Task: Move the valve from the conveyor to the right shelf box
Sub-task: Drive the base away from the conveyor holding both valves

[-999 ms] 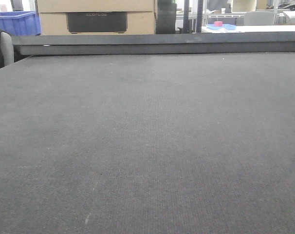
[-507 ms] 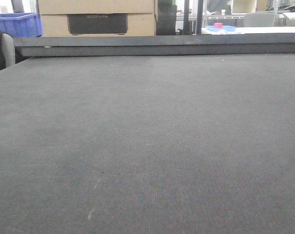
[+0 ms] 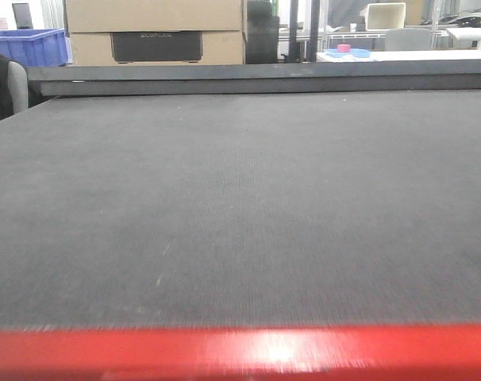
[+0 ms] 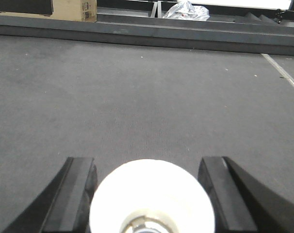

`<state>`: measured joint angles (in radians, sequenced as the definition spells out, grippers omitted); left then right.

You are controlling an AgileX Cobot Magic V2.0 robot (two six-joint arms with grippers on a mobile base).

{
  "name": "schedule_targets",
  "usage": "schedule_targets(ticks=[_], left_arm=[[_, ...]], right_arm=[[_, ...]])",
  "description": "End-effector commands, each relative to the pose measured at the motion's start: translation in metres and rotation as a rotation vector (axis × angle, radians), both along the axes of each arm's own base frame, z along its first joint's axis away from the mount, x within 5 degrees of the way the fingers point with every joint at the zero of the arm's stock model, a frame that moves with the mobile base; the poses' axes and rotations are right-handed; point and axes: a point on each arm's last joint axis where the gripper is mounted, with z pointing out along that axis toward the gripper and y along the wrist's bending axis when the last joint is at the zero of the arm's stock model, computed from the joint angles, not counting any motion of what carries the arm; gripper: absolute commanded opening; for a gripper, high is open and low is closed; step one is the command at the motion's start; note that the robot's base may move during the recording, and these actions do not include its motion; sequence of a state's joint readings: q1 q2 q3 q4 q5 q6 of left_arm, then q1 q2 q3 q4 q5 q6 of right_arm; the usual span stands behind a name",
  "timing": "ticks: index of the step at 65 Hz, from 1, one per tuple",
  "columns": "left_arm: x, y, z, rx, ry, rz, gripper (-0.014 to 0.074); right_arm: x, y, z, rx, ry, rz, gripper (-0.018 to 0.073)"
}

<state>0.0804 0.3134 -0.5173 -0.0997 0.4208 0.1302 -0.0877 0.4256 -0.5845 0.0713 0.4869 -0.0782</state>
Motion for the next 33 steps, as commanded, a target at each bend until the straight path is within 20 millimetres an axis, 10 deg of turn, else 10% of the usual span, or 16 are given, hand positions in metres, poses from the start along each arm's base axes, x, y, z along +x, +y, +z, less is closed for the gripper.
schedule_targets(ticks=[1,33], left_arm=[[-0.0019,0.0,0.0069,-0.005,-0.066,0.003,-0.0111],[-0.0034,0.0,0.0074,-0.005,-0.073,0.005,-0.0111]], right_arm=[[-0.0006,-0.0006,0.0092,-0.016,-0.089,-0.006,-0.0162],[-0.0006,-0.0006,0.0092,-0.016,-0.089,-0.006,-0.0162]])
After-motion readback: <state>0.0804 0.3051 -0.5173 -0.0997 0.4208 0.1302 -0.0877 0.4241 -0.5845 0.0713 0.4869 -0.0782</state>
